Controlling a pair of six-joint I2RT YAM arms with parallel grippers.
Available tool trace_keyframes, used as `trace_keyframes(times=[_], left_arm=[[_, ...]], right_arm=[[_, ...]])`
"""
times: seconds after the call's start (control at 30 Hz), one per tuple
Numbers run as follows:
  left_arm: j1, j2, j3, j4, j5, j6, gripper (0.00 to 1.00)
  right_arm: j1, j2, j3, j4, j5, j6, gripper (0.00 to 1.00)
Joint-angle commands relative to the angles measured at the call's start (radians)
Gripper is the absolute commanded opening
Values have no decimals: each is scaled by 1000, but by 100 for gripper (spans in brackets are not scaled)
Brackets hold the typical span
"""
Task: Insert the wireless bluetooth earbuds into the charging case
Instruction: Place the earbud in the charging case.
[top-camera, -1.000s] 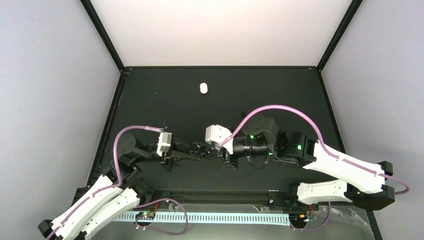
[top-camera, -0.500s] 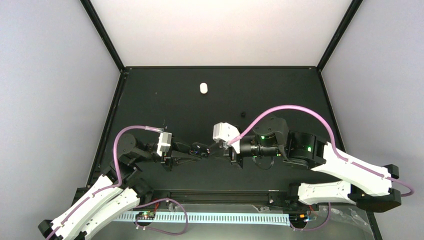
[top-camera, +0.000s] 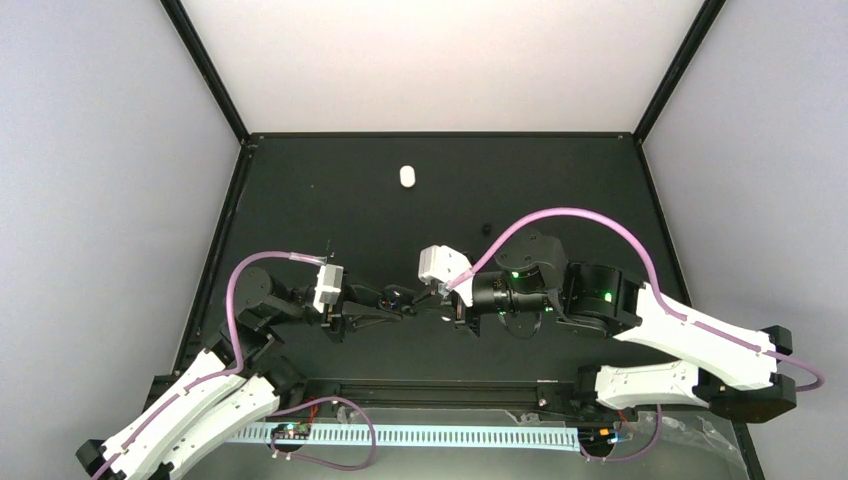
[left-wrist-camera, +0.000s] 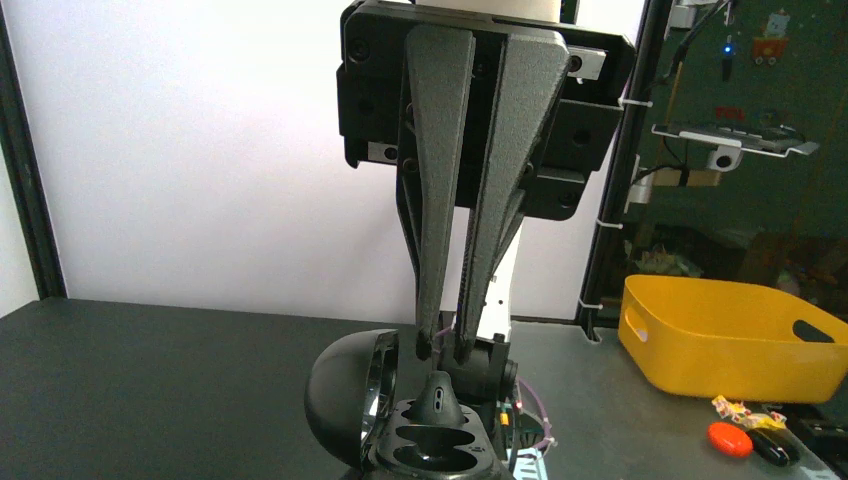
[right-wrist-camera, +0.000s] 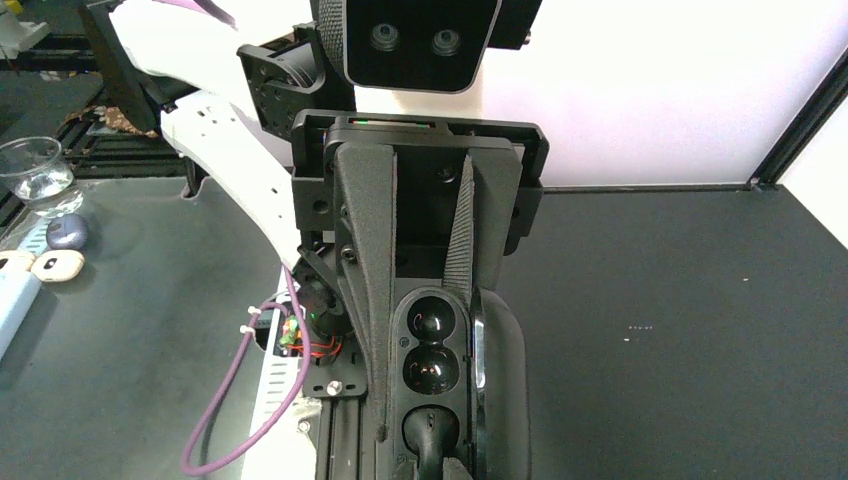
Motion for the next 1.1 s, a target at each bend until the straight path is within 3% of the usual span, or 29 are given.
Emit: trace_keyframes(times=[0.0,0.73,1.07], left_arm=[[5,-7,1,39,-4,-2,2],[5,-4,0,37,-12,7,2],[5,-9,0,25,-29,19,2]], right_arm=[[5,11,-3,15,-3,-2,5],[6,64,31,-33,-35,-18,1],[6,5,52,-12,-33,-8,2]])
